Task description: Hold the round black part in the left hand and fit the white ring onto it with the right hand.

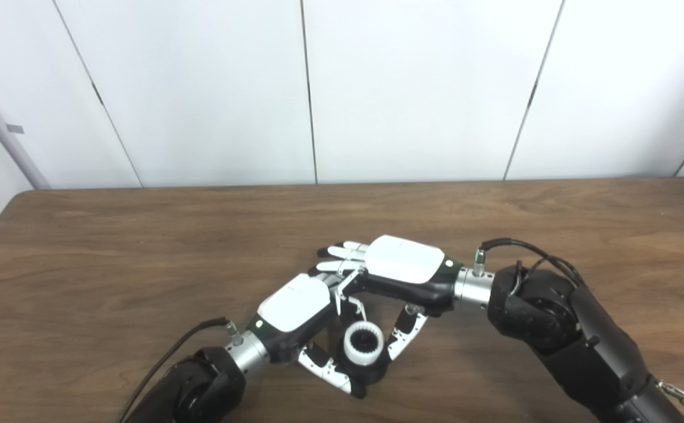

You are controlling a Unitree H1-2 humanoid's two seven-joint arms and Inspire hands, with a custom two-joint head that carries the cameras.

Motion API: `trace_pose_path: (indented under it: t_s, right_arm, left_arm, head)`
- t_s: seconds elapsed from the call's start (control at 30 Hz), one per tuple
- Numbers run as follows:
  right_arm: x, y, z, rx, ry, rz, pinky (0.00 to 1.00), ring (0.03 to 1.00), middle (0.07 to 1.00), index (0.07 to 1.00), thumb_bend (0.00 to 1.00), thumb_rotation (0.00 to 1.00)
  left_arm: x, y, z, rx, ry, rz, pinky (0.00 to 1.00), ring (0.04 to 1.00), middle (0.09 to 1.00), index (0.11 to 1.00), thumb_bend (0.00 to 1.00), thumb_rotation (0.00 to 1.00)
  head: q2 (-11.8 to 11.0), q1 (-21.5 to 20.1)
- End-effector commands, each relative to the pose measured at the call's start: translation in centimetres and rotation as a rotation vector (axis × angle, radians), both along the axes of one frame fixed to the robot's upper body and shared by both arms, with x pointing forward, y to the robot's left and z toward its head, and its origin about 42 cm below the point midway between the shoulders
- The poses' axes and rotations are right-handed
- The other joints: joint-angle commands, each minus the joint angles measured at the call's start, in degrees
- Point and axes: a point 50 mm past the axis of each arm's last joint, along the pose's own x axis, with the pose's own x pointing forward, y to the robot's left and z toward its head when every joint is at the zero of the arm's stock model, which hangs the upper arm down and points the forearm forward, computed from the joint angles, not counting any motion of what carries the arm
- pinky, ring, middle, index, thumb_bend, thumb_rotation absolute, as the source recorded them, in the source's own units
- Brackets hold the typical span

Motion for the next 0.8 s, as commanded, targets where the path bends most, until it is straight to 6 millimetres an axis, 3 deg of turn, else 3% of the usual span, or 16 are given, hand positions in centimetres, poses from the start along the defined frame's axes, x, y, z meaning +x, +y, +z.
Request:
trace_pose_path:
  t_s: [0.0, 0.3, 0.33, 0.37, 0.4, 0.5, 0.77]
  right_arm:
    - [-0.1, 0.3, 1.6, 0.026, -0.030, 0.027, 1.00, 1.000, 0.941, 0.488, 0.52, 0.16]
    - [-0.1, 0.2, 2.1, 0.013, -0.002, 0.028, 1.00, 1.000, 0.963, 0.491, 0.52, 0.16]
    - [-0.1, 0.2, 2.1, 0.012, -0.002, 0.029, 1.00, 1.000, 0.962, 0.524, 0.76, 0.22]
    - [-0.1, 0.1, 2.2, 0.012, -0.001, 0.030, 1.00, 1.000, 0.961, 0.547, 0.90, 0.26]
    - [-0.1, 0.1, 2.2, 0.010, -0.001, 0.030, 1.00, 1.000, 0.960, 0.556, 0.95, 0.27]
    - [-0.2, 0.0, 2.5, 0.004, -0.002, 0.031, 1.00, 1.000, 0.964, 0.573, 1.00, 0.27]
    - [-0.2, -0.5, 2.9, 0.023, 0.012, 0.019, 1.00, 1.000, 0.986, 0.609, 1.00, 0.22]
  left_arm:
    - [0.3, -0.5, 1.3, -0.015, -0.052, -0.015, 1.00, 1.000, 0.879, 0.480, 0.52, 0.05]
    - [0.3, -0.3, 1.3, -0.020, -0.048, -0.017, 1.00, 1.000, 0.872, 0.480, 0.52, 0.05]
    - [0.3, -0.3, 1.3, -0.019, -0.047, -0.016, 1.00, 1.000, 0.871, 0.480, 0.52, 0.05]
    - [0.3, -0.2, 1.3, -0.017, -0.045, -0.015, 1.00, 1.000, 0.870, 0.480, 0.52, 0.05]
    - [0.3, -0.2, 1.3, -0.011, -0.045, -0.011, 1.00, 1.000, 0.870, 0.480, 0.52, 0.05]
    - [0.4, 0.0, 1.2, -0.005, -0.045, -0.002, 1.00, 1.000, 0.867, 0.480, 0.52, 0.05]
    - [0.7, 0.8, 0.7, -0.003, -0.045, 0.024, 1.00, 1.000, 0.851, 0.480, 0.52, 0.05]
  head:
    - [0.0, 0.0]
    - [0.1, -0.2]
    - [0.0, -0.2]
    - [0.1, -0.1]
    - [0.1, -0.2]
    - [0.1, -0.2]
    - [-0.2, -0.3]
